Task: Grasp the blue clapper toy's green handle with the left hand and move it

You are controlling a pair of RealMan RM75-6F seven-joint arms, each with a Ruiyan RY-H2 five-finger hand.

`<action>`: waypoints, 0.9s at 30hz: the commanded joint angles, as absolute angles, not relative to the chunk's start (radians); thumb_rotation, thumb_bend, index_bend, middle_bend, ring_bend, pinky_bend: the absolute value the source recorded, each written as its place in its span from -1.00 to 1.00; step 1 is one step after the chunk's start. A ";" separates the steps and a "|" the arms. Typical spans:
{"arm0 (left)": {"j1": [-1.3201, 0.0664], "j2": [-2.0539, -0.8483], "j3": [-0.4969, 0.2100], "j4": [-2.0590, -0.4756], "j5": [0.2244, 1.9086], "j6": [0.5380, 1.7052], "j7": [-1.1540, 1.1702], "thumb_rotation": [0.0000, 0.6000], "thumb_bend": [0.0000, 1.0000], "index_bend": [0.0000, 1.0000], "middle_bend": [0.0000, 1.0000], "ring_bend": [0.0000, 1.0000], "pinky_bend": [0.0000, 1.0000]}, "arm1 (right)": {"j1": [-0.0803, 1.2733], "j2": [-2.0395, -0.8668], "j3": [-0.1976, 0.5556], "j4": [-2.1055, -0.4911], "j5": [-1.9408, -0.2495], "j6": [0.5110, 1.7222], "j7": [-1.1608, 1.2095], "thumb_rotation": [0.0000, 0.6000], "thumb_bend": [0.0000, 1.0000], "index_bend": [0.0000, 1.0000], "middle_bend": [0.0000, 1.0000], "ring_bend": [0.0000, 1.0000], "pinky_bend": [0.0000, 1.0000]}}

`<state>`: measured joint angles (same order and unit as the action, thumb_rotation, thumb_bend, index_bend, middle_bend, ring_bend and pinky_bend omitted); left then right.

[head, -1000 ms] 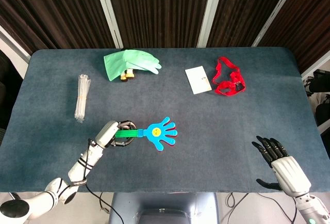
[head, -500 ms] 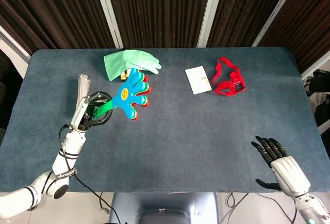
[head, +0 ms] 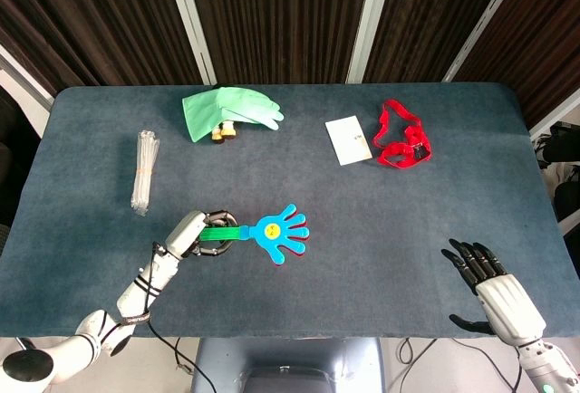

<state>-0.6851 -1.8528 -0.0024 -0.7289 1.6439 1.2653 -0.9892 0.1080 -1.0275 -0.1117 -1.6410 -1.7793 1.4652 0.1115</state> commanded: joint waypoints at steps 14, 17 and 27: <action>-0.659 -1.907 -0.004 -0.617 1.560 1.117 -0.732 1.00 -0.03 -0.69 -0.49 -0.81 -0.37 | 0.106 -1.027 -0.118 -1.645 -1.790 1.468 0.109 1.00 -0.68 -1.00 -1.00 -1.00 -1.00; -0.656 -1.908 0.004 -0.605 1.561 1.102 -0.695 1.00 -0.04 -0.79 -0.61 -0.94 -0.56 | 0.104 -1.025 -0.118 -1.645 -1.792 1.474 0.112 1.00 -0.68 -1.00 -1.00 -1.00 -1.00; -0.637 -1.846 0.028 -0.706 1.595 1.163 -0.572 1.00 -0.08 -1.00 -1.00 -1.00 -0.99 | 0.100 -1.025 -0.116 -1.643 -1.797 1.487 0.116 1.00 -0.68 -1.00 -1.00 -1.00 -1.00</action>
